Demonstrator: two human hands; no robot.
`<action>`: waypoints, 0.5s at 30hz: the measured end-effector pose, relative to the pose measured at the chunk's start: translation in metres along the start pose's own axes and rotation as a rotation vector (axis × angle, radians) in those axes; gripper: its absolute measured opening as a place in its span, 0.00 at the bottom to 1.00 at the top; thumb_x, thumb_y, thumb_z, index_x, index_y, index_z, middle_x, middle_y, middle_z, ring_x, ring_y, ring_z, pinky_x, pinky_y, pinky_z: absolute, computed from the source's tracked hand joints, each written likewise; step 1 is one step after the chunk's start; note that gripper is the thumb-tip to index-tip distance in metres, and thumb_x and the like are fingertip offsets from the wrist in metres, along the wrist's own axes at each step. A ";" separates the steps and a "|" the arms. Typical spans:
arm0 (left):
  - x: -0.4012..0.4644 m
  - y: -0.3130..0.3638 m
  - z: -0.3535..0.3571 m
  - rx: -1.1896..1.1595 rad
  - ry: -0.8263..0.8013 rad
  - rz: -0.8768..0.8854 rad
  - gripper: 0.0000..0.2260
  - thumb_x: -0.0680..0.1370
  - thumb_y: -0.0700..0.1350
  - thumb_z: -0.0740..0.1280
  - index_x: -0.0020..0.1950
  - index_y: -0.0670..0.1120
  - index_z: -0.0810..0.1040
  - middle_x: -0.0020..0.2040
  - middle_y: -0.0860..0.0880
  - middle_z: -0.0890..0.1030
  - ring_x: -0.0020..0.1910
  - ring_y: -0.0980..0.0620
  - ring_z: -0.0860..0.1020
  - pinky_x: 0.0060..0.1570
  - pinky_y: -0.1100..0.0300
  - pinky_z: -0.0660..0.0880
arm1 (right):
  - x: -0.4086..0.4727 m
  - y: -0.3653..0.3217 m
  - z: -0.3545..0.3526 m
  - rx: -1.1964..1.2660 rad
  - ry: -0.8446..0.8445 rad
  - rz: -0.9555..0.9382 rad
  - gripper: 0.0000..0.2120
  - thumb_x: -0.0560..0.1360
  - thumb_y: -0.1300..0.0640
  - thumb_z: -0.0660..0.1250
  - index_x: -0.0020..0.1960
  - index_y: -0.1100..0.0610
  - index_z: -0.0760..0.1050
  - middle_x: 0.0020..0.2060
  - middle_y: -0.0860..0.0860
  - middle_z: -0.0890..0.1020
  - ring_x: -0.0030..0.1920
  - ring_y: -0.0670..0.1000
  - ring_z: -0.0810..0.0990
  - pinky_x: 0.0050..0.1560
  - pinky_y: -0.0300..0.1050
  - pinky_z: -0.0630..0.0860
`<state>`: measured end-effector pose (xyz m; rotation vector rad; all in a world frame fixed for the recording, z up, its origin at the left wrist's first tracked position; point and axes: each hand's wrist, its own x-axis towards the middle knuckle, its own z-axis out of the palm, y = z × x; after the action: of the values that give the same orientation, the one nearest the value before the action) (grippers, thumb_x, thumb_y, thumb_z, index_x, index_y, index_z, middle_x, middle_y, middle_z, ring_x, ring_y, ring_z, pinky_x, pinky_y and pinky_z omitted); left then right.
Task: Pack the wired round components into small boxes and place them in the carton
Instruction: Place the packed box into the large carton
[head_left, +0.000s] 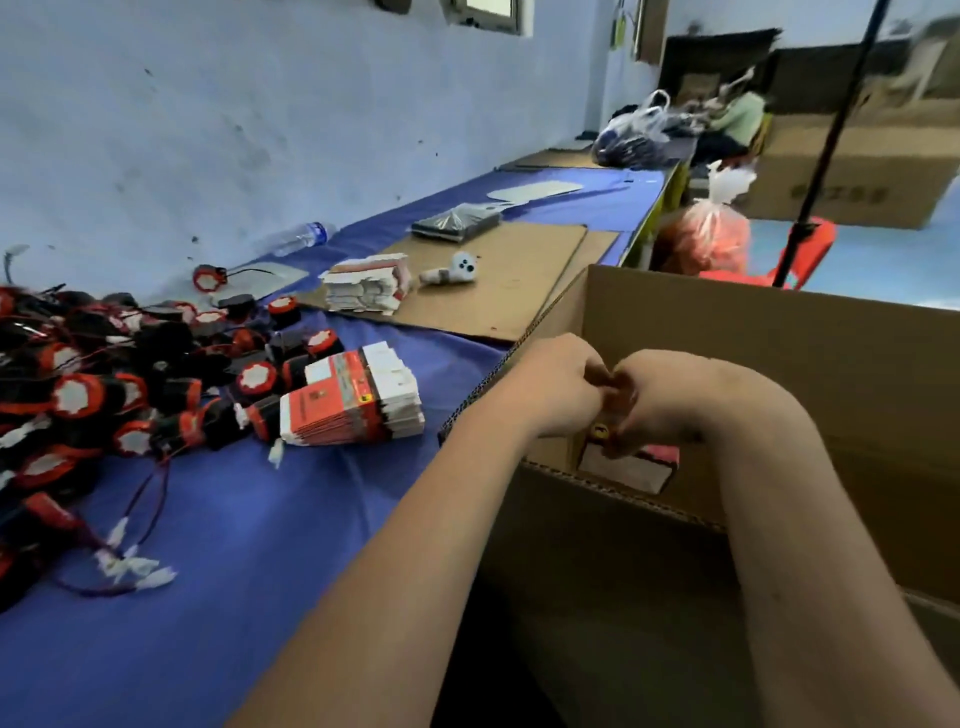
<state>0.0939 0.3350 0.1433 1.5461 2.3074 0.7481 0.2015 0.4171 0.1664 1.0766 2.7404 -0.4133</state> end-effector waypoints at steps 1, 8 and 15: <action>0.001 -0.006 -0.001 -0.022 0.078 0.016 0.07 0.80 0.45 0.70 0.52 0.45 0.87 0.48 0.46 0.86 0.49 0.46 0.82 0.51 0.49 0.80 | 0.004 -0.003 -0.001 0.007 0.037 -0.014 0.11 0.69 0.52 0.80 0.46 0.51 0.79 0.42 0.50 0.82 0.43 0.51 0.80 0.47 0.48 0.79; -0.025 -0.085 -0.036 -0.488 0.980 -0.263 0.07 0.74 0.38 0.68 0.44 0.47 0.85 0.41 0.51 0.86 0.42 0.51 0.82 0.47 0.54 0.80 | 0.037 -0.126 -0.026 0.222 0.442 -0.252 0.09 0.73 0.57 0.68 0.53 0.53 0.77 0.48 0.53 0.80 0.47 0.55 0.79 0.49 0.49 0.79; -0.084 -0.209 -0.038 -0.030 0.749 -0.815 0.15 0.72 0.39 0.68 0.58 0.46 0.81 0.63 0.41 0.76 0.65 0.35 0.72 0.59 0.53 0.69 | 0.100 -0.231 0.008 -0.569 -0.101 -0.605 0.47 0.70 0.39 0.79 0.80 0.52 0.60 0.77 0.53 0.67 0.74 0.57 0.70 0.70 0.52 0.70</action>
<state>-0.0544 0.1850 0.0545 0.1695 3.0315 1.2077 -0.0294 0.3166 0.1778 0.0841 2.7660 0.2392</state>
